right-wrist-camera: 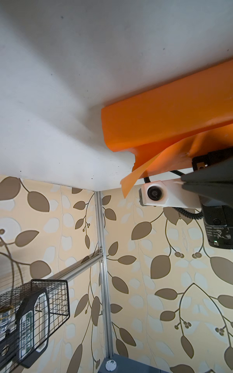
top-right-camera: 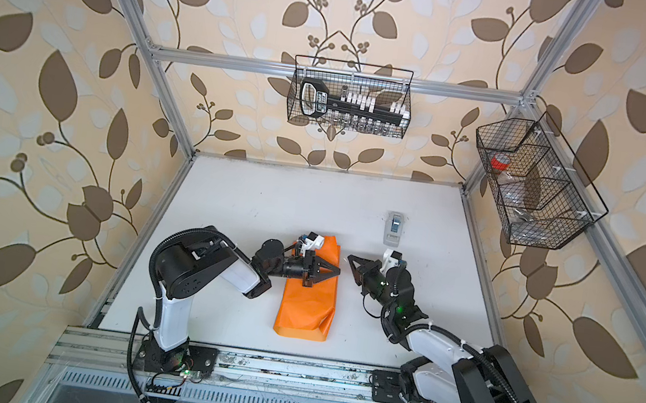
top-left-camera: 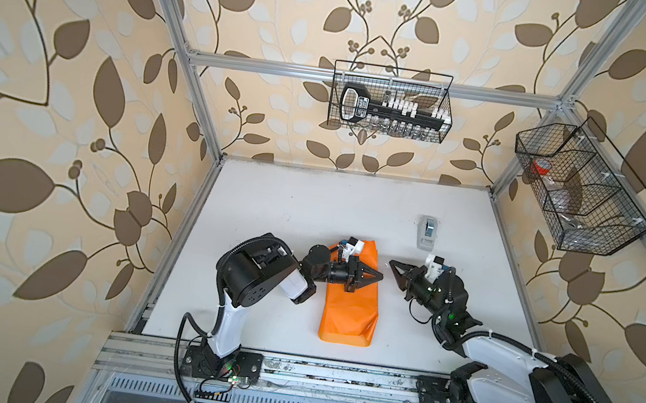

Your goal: Wrap the gift box in paper

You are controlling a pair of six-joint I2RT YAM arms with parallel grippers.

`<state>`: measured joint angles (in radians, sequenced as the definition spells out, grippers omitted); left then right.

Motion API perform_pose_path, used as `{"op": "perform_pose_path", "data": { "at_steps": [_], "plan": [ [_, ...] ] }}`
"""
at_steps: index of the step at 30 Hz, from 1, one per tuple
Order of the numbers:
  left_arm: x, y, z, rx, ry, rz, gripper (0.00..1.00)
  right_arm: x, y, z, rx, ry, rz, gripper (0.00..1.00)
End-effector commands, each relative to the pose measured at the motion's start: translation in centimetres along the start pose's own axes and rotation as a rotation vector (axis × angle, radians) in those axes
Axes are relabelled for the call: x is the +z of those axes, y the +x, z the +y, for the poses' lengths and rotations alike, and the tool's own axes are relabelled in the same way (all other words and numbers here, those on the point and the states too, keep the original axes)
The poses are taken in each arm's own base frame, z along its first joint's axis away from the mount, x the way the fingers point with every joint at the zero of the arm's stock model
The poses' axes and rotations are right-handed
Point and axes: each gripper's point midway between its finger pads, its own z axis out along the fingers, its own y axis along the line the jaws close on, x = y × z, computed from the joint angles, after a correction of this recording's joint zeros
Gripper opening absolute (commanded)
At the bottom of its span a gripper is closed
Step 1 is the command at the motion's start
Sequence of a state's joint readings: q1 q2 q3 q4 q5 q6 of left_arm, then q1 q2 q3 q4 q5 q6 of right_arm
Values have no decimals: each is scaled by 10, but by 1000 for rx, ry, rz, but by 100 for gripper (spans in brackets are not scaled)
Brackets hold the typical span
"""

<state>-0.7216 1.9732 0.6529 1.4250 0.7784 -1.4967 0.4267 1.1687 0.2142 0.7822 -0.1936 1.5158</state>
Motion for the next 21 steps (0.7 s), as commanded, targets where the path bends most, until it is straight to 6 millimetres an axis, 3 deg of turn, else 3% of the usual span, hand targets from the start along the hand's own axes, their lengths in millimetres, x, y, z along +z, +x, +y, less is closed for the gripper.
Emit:
{"op": "perform_pose_path", "data": {
  "at_steps": [1, 14, 21],
  "plan": [
    [2, 6, 5, -6, -6, 16, 0, 3, -9, 15, 16, -61, -54, 0],
    [2, 6, 1, -2, 0, 13, 0, 1, 2, 12, 33, -92, -80, 0],
    [3, 5, -1, -1, 5, 11, 0, 2, 4, -5, 40, -25, -86, 0]
  ]
}}
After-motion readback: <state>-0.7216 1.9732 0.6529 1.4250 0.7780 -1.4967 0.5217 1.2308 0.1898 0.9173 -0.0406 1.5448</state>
